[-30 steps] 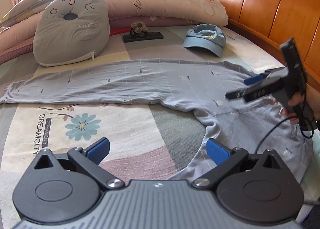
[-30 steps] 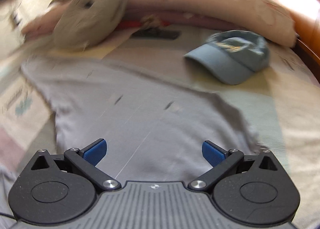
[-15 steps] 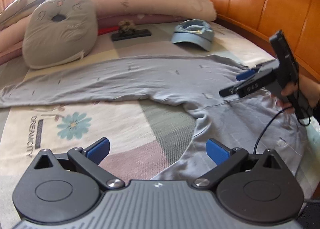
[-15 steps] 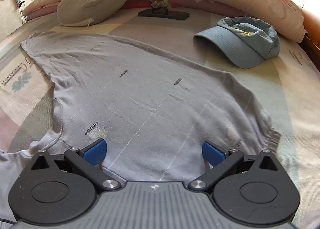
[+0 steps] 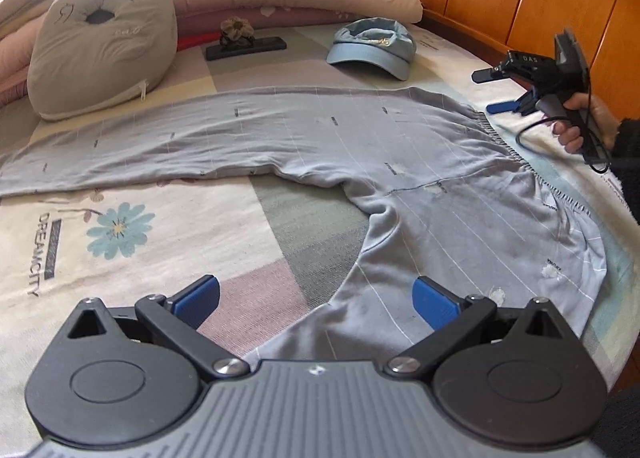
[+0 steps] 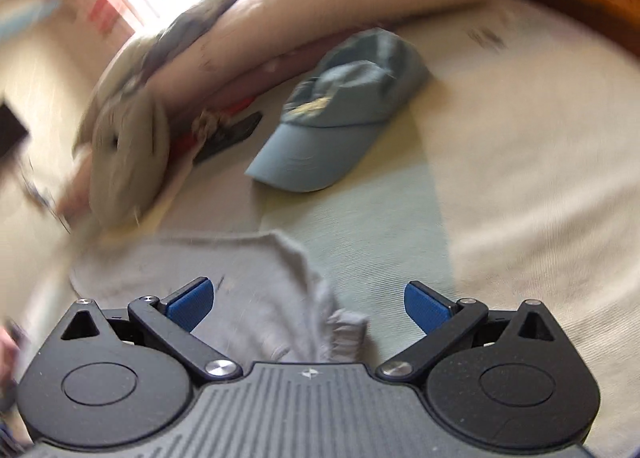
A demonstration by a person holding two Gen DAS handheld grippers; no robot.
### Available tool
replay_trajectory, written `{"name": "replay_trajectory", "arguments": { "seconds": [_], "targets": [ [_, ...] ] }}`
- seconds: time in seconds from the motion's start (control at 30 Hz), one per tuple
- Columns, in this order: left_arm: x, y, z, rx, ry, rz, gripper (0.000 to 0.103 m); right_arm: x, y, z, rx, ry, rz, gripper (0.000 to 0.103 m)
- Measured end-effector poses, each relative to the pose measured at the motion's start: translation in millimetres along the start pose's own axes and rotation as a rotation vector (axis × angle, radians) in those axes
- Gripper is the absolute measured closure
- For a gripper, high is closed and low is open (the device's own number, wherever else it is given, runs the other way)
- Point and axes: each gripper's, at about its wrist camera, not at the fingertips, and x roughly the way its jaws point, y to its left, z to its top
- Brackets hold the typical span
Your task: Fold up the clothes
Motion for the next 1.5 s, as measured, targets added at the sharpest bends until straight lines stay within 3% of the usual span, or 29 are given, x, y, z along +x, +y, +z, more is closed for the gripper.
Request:
{"name": "replay_trajectory", "arguments": {
  "seconds": [0.13,0.3,0.47,0.6,0.87,1.1,1.33,1.5],
  "targets": [
    [-1.2,0.4,-0.5,-0.020,0.002,-0.015,0.001,23.0,-21.2,-1.9,0.093,0.035,0.130,0.000],
    [-0.1,0.5,-0.6,-0.043,0.010,-0.015,0.001,45.1,-10.2,4.4,0.057,0.079,0.207,0.000],
    [0.8,-4.4,-3.7,-0.039,0.011,-0.033,0.001,45.6,-6.5,4.8,0.025,0.200,0.271,0.000],
    [1.6,-8.4,-6.2,-0.036,0.012,-0.048,0.001,42.1,-6.7,8.3,-0.001,0.291,0.288,0.000],
    [10.6,-9.5,-10.3,-0.058,0.035,-0.068,0.001,77.6,1.7,25.7,0.010,0.303,0.357,0.000],
    [16.3,-3.9,-14.8,-0.105,0.036,-0.078,0.001,67.1,-5.8,24.2,-0.005,0.447,0.402,0.000],
    [22.3,-3.7,-16.3,-0.106,0.058,-0.063,0.001,87.8,-2.2,38.0,0.006,0.448,0.434,0.000],
    [13.5,0.4,-14.5,-0.119,0.036,-0.065,0.001,87.1,-6.8,39.3,0.000,0.521,0.454,0.003]
  ]
}}
